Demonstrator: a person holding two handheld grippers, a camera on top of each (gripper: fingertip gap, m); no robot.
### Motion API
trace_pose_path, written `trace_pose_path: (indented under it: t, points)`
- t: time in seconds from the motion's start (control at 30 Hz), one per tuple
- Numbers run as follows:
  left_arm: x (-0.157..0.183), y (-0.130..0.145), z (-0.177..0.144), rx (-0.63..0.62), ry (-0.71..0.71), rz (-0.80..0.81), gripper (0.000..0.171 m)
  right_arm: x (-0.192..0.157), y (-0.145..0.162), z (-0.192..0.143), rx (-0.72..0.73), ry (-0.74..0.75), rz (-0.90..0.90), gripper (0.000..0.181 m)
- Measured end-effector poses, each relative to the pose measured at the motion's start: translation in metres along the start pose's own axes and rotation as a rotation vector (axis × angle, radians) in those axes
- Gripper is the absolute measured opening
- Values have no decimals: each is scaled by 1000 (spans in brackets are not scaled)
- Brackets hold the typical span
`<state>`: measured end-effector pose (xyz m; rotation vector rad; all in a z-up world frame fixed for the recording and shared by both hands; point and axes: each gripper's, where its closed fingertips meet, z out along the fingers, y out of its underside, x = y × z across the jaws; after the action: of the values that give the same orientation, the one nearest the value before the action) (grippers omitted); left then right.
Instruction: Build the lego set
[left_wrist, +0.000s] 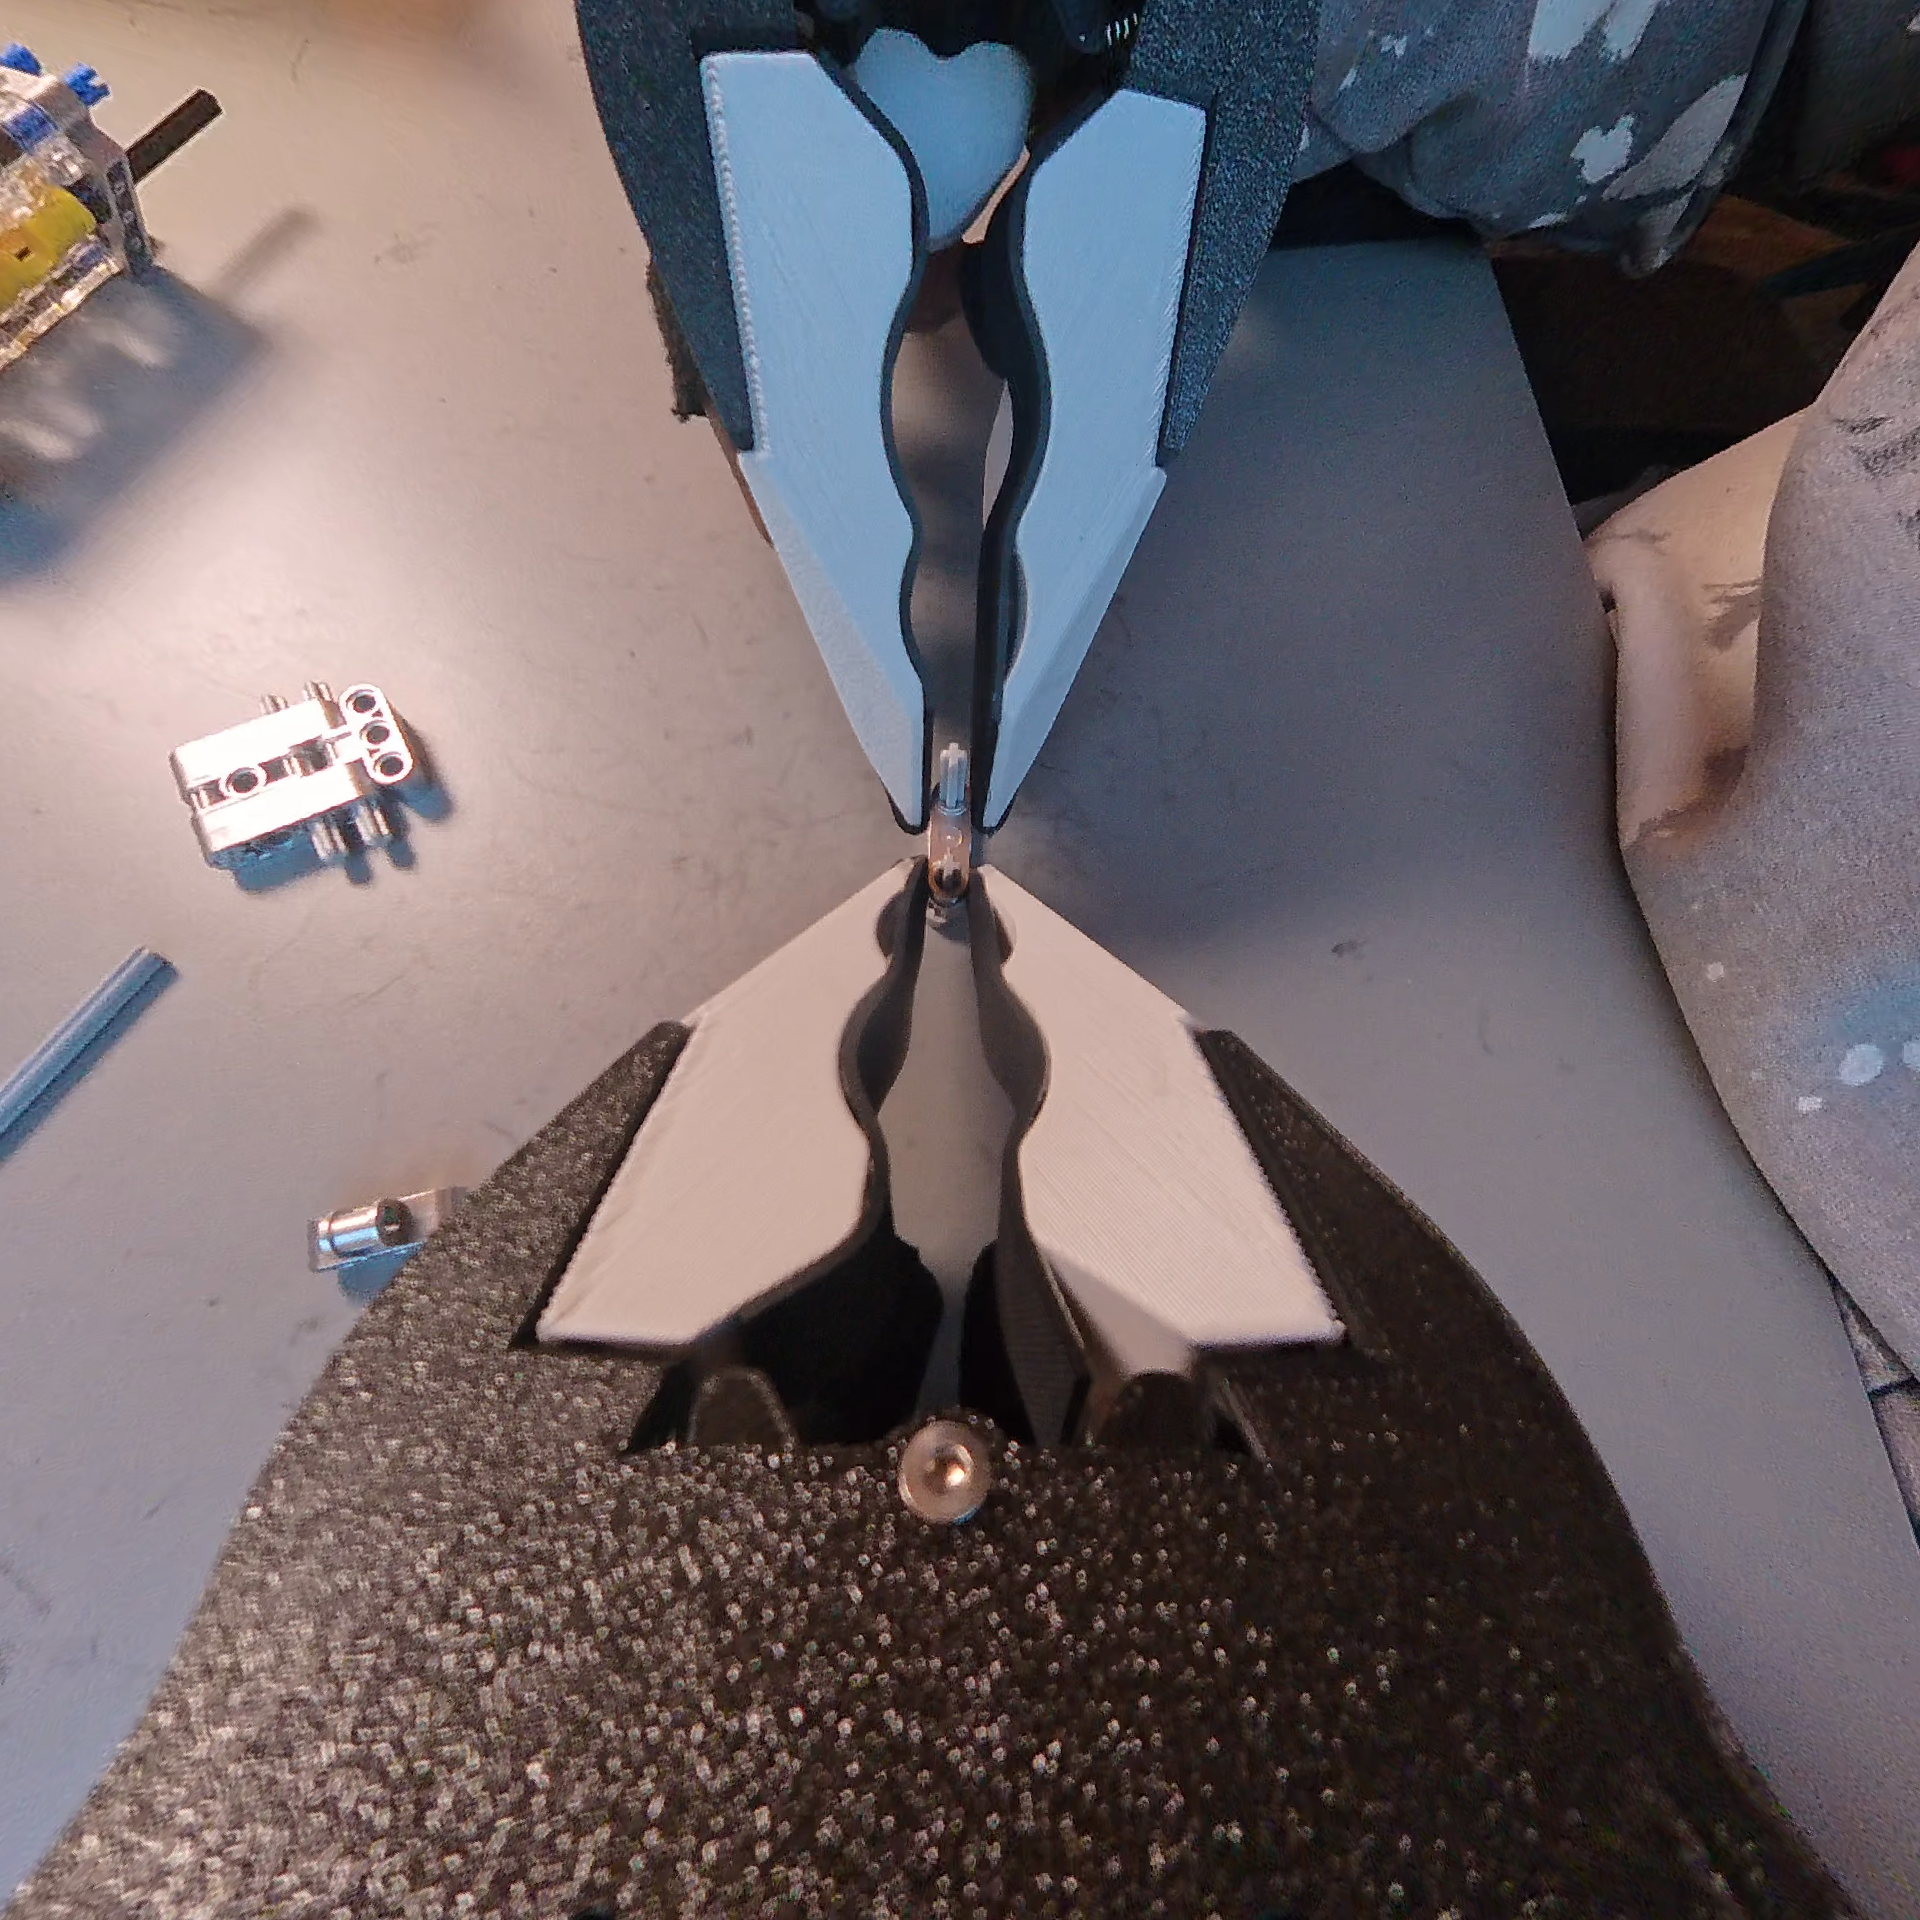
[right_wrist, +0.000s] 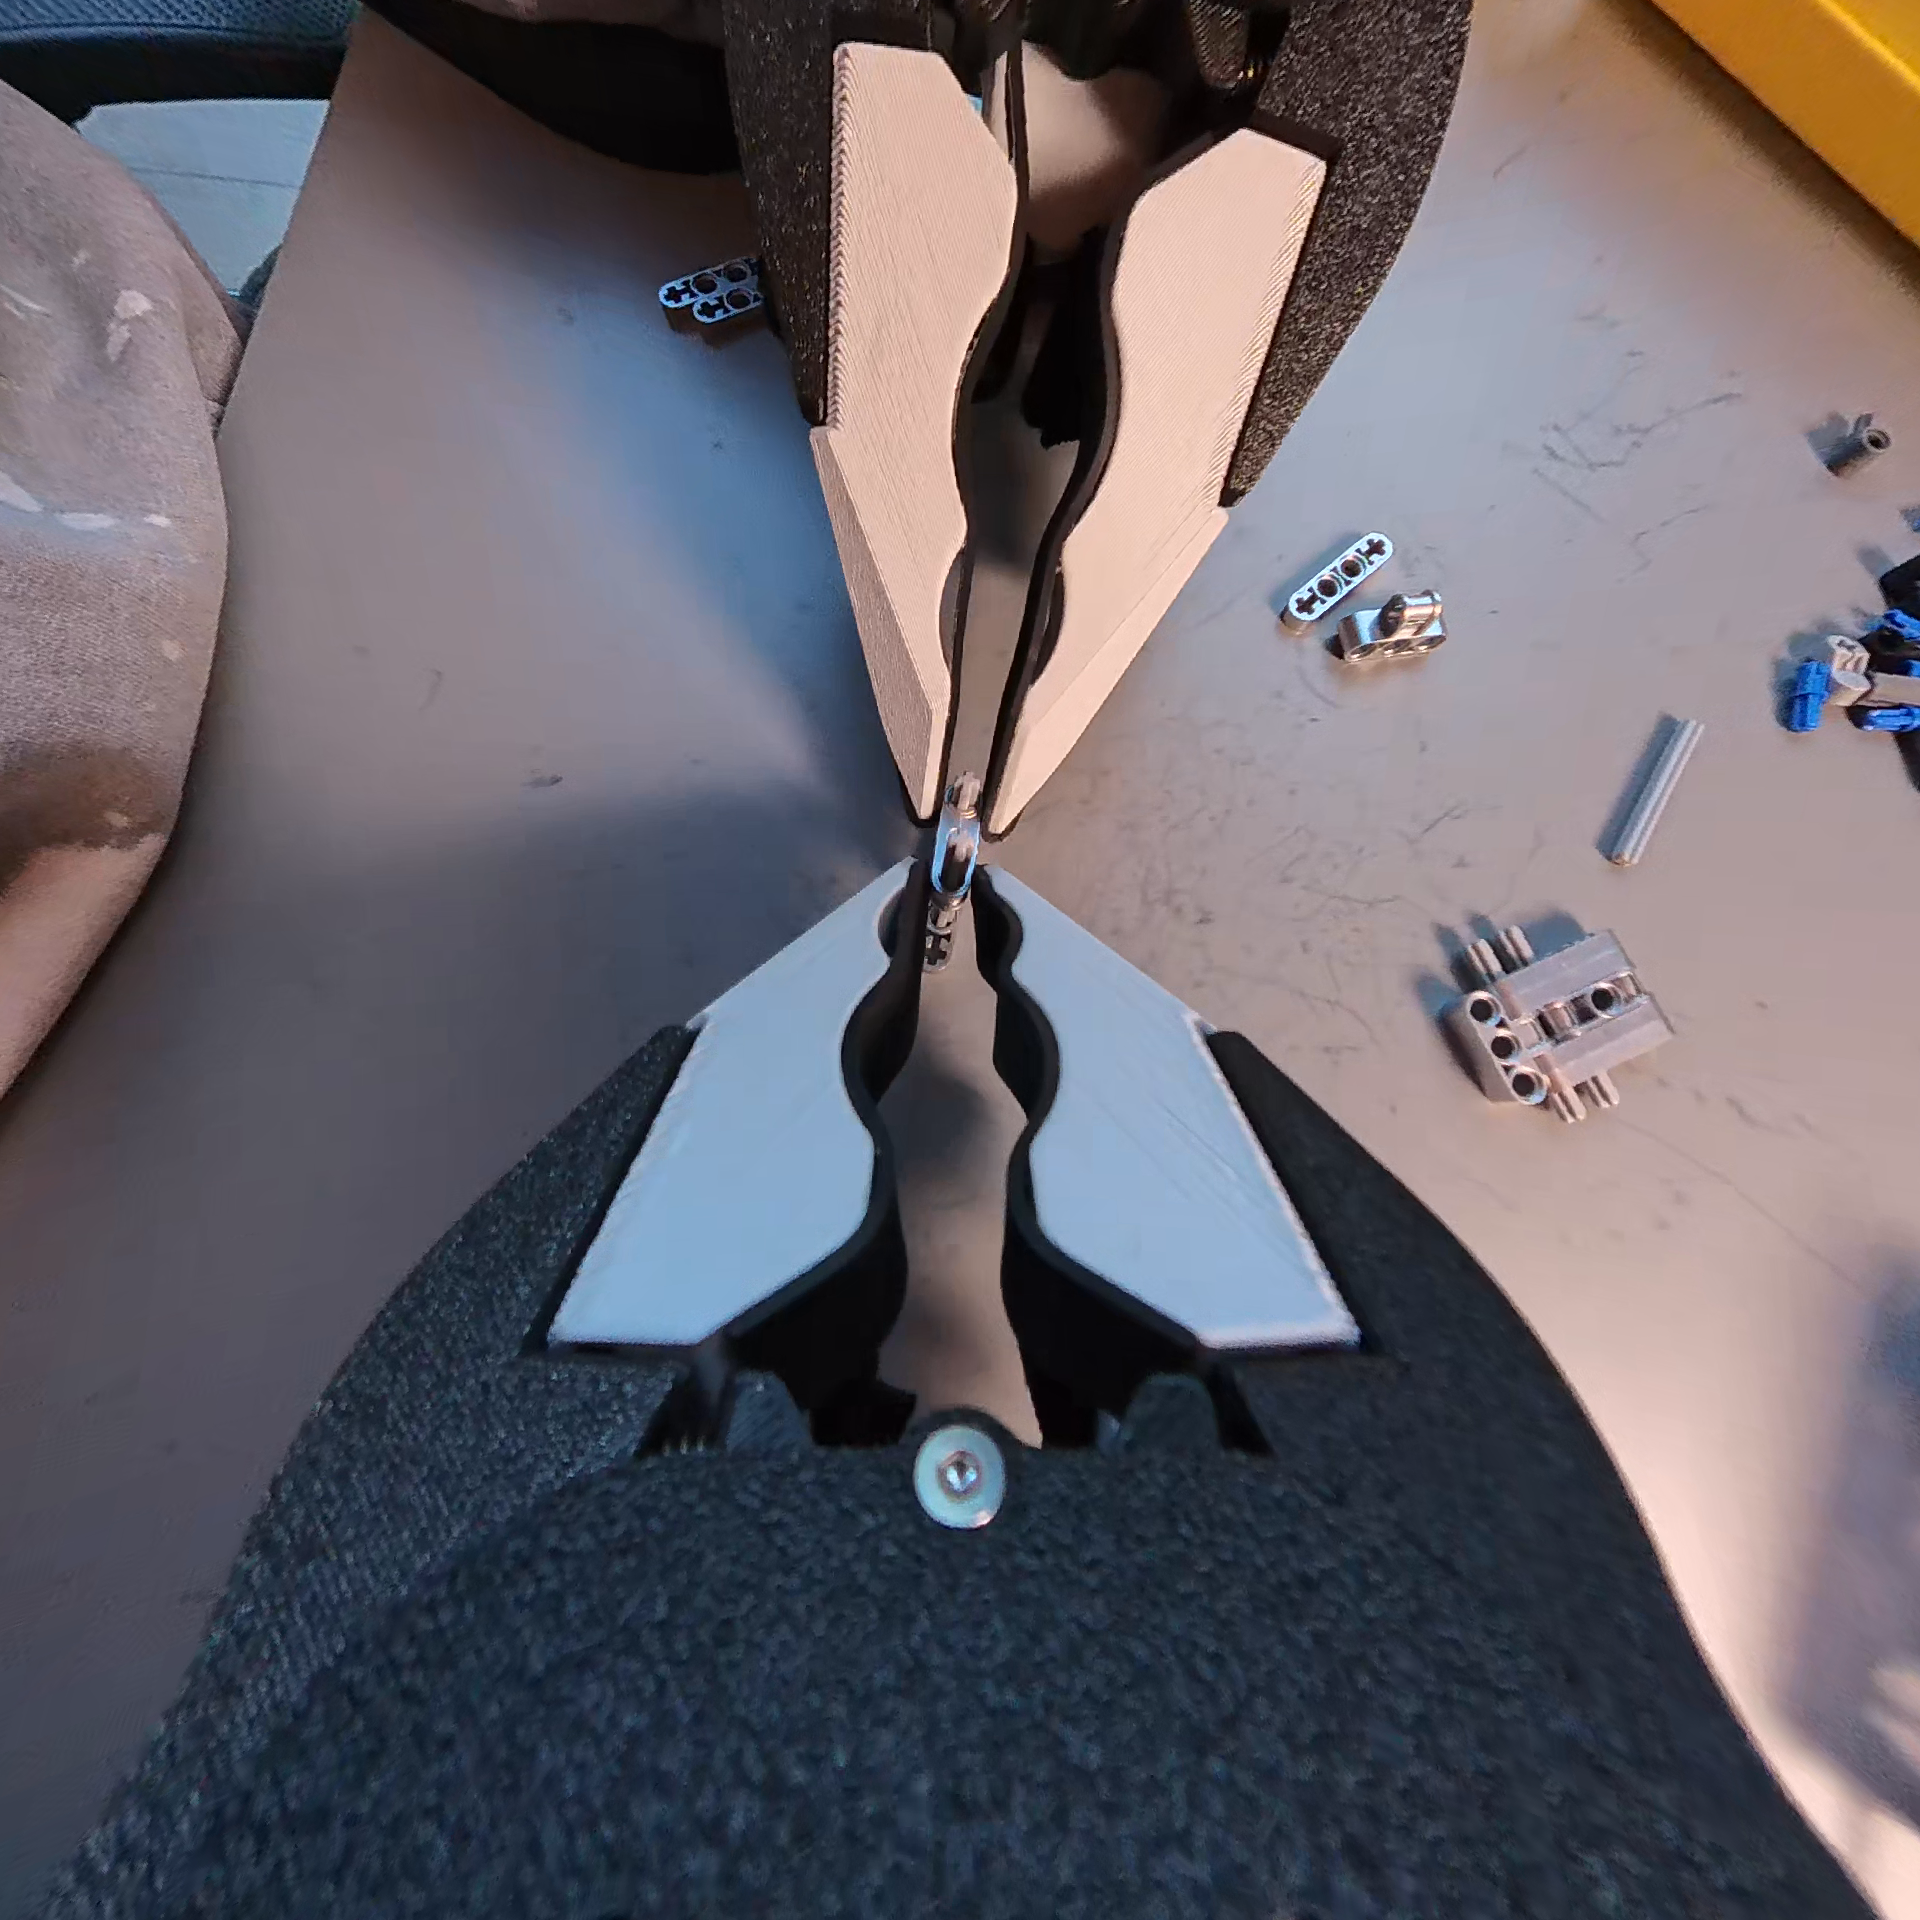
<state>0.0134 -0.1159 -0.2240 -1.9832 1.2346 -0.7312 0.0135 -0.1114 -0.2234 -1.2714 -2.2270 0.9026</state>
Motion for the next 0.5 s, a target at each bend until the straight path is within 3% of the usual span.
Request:
trace_pose_path:
  t: [0.43,0.5]
  points:
    - [0,-2,2,2,-18,12,6,-3,15,0,-79,-8,-20,0]
    - [0,-1,2,1,-22,11,6,-3,16,-1,-82,-10,-10,10]
